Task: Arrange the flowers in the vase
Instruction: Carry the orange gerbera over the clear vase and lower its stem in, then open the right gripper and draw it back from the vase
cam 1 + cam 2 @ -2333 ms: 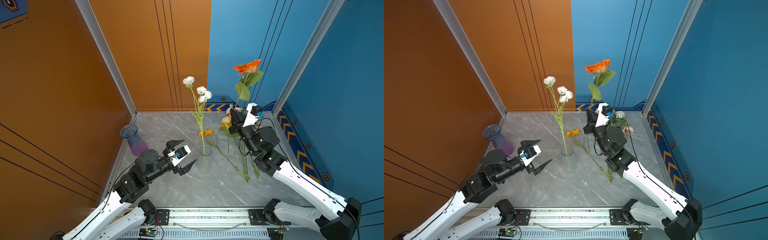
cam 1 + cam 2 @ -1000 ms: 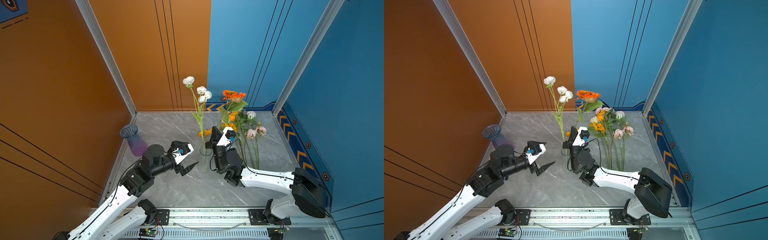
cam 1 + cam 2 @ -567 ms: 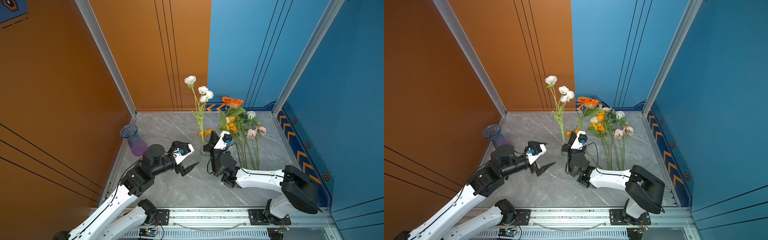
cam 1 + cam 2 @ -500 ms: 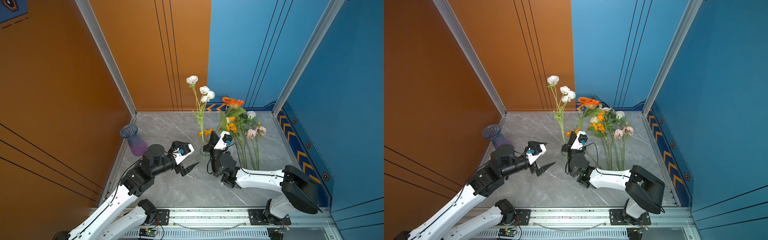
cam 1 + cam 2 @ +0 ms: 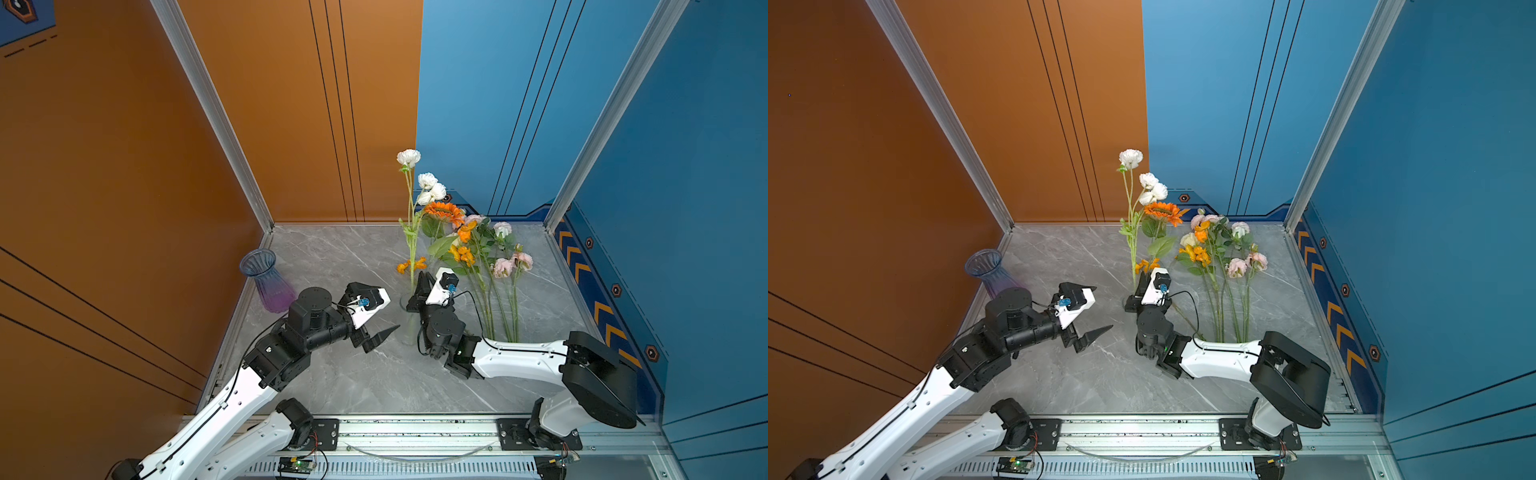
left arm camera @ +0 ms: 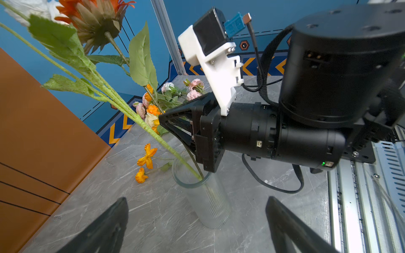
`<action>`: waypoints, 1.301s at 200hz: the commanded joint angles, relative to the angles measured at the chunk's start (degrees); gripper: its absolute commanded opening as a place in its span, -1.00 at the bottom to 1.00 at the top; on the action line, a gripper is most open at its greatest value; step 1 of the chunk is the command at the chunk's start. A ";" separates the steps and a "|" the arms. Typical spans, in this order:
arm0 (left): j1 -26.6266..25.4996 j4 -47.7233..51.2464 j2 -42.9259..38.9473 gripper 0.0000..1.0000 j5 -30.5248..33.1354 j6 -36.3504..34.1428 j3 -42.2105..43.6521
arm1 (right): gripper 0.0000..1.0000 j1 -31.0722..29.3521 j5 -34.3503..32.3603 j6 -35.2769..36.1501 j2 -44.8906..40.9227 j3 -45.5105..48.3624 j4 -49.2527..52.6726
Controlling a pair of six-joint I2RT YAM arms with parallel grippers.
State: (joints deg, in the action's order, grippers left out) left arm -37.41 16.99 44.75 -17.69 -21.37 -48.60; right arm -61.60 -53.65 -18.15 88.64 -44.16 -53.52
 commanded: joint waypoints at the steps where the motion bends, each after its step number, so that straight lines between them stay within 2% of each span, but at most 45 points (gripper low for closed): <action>1: 0.57 -0.18 0.14 0.96 -1.73 0.89 -0.37 | -0.58 -0.45 0.79 -1.01 -2.79 0.90 2.57; 54: 0.58 -0.20 0.31 0.96 -1.85 0.88 -0.28 | -0.37 -0.67 1.26 -0.62 -5.86 1.89 4.54; 89: 0.63 -0.19 0.34 0.96 -2.03 0.89 -0.47 | 0.08 -1.29 2.15 -0.49 -8.81 2.19 9.74; 139: 0.67 -0.21 -0.02 0.96 -1.98 0.90 -0.49 | 0.59 -1.77 5.84 -1.97 -14.75 2.43 20.28; 153: 0.67 -0.20 -0.02 0.96 -1.93 0.89 -0.45 | 0.68 -1.77 7.29 -2.78 -17.14 1.99 25.37; 205: 0.77 -0.16 0.75 0.96 -2.12 0.89 -0.43 | 0.77 -1.19 15.53 -4.43 -30.62 7.31 35.98; 225: 0.67 -0.48 1.56 0.96 -3.31 1.52 -0.40 | 0.76 -0.81 16.01 -5.77 -37.20 9.69 42.46; 245: -0.41 -3.74 3.48 0.96 -4.45 4.44 0.22 | 0.63 1.12 14.23 -8.15 -42.88 10.41 52.47; 260: -3.19 -8.49 6.93 0.96 -3.38 8.03 0.79 | 0.53 5.14 13.29 -10.14 -46.32 10.07 59.65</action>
State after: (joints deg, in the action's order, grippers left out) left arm -38.04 15.40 48.10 -19.81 -18.83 -48.60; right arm -60.77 -39.18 -23.88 46.98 -34.59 -9.52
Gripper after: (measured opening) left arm 0.979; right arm 0.795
